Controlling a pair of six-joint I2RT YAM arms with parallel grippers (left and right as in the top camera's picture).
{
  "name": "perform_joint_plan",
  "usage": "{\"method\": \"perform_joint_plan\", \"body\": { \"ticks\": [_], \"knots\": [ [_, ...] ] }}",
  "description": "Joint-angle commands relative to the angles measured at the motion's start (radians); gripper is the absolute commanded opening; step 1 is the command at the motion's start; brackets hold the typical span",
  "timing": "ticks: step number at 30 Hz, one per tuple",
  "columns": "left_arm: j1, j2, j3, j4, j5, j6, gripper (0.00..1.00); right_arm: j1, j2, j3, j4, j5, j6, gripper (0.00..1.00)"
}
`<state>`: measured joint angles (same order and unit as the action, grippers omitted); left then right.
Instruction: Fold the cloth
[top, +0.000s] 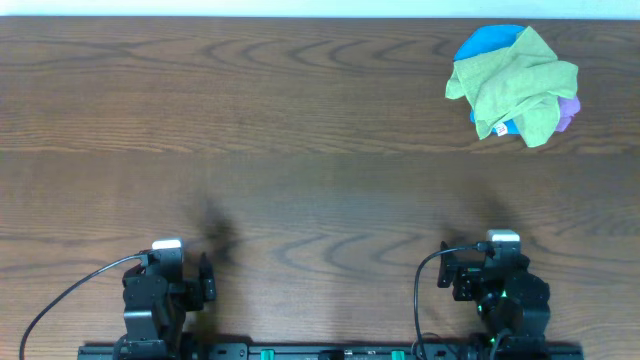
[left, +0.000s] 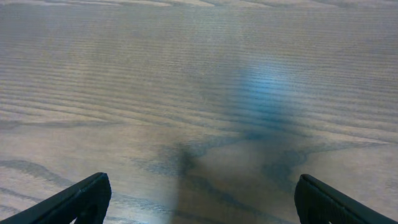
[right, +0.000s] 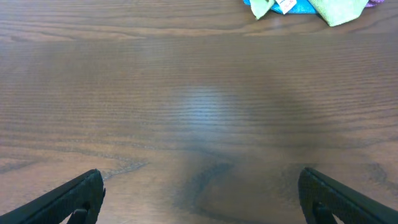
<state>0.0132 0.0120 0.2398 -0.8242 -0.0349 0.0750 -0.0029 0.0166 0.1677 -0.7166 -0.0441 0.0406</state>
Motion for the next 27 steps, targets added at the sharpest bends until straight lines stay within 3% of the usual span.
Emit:
{"method": "perform_joint_plan", "body": {
  "ticks": [1,17,27],
  "knots": [
    [0.006,-0.008,-0.011,-0.066,-0.021,-0.004,0.95,-0.007,-0.008,-0.008,-0.005,0.014,0.006,0.99],
    [0.006,-0.009,-0.011,-0.066,-0.021,-0.004,0.95,-0.007,0.003,0.012,0.001,0.014,0.035,0.99],
    [0.006,-0.009,-0.011,-0.066,-0.021,-0.004,0.96,-0.04,0.335,0.321,-0.062,0.064,0.079,0.99]
  ]
}}
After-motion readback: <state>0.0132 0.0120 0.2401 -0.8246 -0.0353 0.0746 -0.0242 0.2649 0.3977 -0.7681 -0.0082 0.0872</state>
